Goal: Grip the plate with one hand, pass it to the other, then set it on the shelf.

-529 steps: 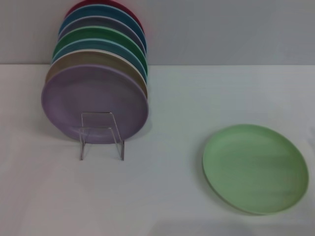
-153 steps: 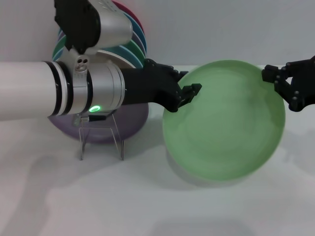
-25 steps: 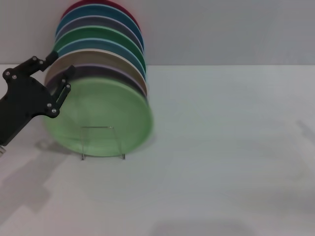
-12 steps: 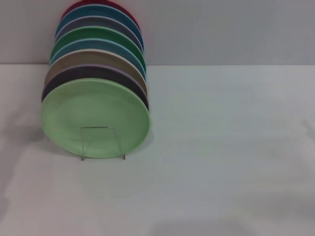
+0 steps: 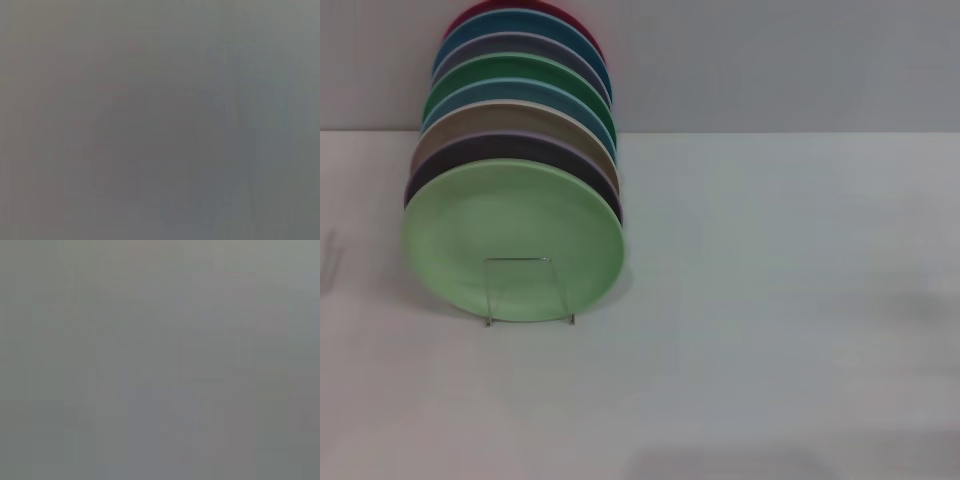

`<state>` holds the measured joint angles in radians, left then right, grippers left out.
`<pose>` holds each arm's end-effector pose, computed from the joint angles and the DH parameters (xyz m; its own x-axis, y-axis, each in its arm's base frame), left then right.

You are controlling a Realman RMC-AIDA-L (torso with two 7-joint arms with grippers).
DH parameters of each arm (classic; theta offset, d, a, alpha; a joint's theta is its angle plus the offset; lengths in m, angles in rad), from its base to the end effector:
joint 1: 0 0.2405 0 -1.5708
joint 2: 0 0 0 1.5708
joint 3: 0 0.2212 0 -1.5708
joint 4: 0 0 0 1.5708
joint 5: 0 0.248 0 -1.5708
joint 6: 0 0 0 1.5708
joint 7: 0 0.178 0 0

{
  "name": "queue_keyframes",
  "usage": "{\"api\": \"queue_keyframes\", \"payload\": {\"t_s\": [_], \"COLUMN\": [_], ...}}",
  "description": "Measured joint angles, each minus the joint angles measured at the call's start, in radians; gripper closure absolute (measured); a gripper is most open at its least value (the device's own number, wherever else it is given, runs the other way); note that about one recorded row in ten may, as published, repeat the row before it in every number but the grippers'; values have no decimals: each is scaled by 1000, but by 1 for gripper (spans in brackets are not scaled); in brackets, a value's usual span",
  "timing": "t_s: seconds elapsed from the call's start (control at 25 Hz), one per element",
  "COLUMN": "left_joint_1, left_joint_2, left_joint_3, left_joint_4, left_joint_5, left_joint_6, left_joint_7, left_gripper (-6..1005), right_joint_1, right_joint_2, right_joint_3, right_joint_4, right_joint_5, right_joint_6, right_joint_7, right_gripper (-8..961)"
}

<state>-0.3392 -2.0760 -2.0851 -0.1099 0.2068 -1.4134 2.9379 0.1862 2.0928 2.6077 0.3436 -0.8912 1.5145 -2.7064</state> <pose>-0.3599 0.3316 0.0690 0.7228 -0.2638 0.6387 0.6774 0.0881 -0.7303 0.3697 0.2902 0.1102 0.7262 0.3166 -0.6102 -0.6393 -0.0151 -0.7688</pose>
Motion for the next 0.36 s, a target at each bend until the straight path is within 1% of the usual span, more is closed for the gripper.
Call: {"api": "queue_keyframes", "payload": {"t_s": [0.12, 0.24, 0.28, 0.36], "left_joint_1": [8, 16, 18, 19], "left_joint_2": [-3, -3, -3, -3], "left_joint_3": [0, 1, 2, 2], "left_joint_4": [34, 63, 90, 100], "left_joint_5": [-3, -6, -6, -6], "left_joint_6": [0, -24, -43, -47], "left_joint_7": [-2, -5, -8, -8], "left_gripper": [264, 264, 264, 264], "right_joint_1": [6, 12, 14, 17], "right_joint_2": [0, 0, 0, 0], "right_joint_3": [0, 3, 6, 7], "right_joint_4": [-29, -49, -57, -70], "right_joint_5": [4, 5, 5, 6], "right_joint_6": [-30, -49, -56, -62], "right_joint_7": [-6, -6, -6, -10], "right_gripper": [139, 139, 139, 139]}}
